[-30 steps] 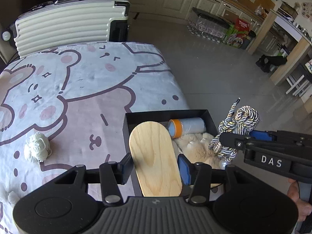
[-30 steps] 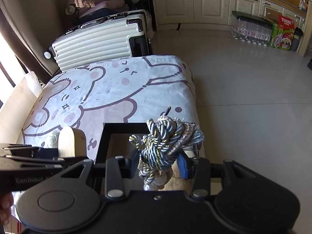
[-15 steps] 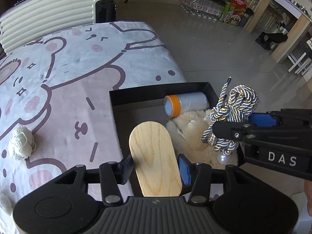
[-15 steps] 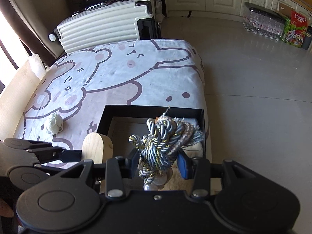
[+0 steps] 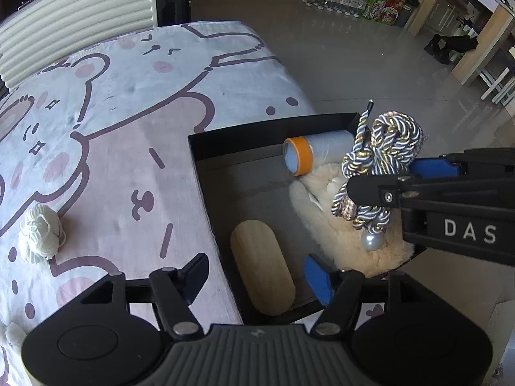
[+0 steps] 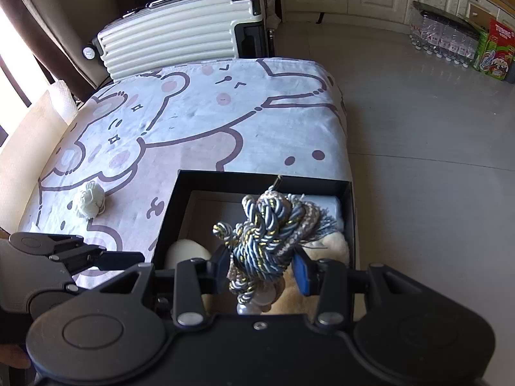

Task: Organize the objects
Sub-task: 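Lower the wooden board into the black box and open the left gripper, then lower the twisted cord into the box beside the board and open the right gripper, then withdraw both open grippers up out of the black box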

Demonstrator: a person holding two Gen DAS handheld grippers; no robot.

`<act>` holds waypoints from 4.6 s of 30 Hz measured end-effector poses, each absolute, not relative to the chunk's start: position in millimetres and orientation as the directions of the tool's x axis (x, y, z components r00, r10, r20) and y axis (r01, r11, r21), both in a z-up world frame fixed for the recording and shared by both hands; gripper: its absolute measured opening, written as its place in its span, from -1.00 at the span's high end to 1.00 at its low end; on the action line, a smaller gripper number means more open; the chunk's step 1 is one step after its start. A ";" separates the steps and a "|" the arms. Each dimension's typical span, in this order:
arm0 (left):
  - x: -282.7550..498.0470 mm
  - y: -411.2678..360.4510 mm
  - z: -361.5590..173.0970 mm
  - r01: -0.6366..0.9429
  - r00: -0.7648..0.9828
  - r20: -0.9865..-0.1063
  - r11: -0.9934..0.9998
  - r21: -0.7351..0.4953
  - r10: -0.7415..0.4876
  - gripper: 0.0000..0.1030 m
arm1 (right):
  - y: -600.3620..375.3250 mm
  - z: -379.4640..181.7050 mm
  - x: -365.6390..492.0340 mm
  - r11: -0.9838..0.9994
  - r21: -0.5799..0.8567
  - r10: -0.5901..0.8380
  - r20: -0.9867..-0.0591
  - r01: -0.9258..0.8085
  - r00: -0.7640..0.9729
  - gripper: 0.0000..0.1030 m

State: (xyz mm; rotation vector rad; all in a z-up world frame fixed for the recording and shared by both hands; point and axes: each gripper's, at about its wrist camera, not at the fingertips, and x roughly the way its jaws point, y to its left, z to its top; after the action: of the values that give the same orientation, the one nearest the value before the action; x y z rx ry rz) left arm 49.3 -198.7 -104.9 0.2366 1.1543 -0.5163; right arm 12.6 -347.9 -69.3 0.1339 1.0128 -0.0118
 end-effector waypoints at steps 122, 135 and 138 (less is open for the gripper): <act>37.7 -126.5 -15.9 0.384 0.528 -0.810 0.922 -0.039 -0.254 -0.54 | -349.6 -17.2 -50.8 0.934 0.098 -0.148 -0.771 0.345 0.619 0.28; 27.4 -127.7 -13.2 0.374 0.564 -0.797 0.927 0.011 -0.218 -0.88 | -346.4 -13.2 -66.7 0.934 0.037 -0.210 -0.748 0.354 0.630 -0.38; 28.1 -126.0 -13.9 0.361 0.572 -0.795 0.932 0.023 -0.202 -0.94 | -344.6 -13.8 -67.3 0.936 0.024 -0.218 -0.746 0.352 0.630 -0.55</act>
State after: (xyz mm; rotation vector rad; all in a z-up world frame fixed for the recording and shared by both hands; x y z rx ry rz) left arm 28.1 -126.0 -13.9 0.1910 0.9045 -0.3322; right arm -67.3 -344.6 -13.8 0.1738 0.8281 -0.3286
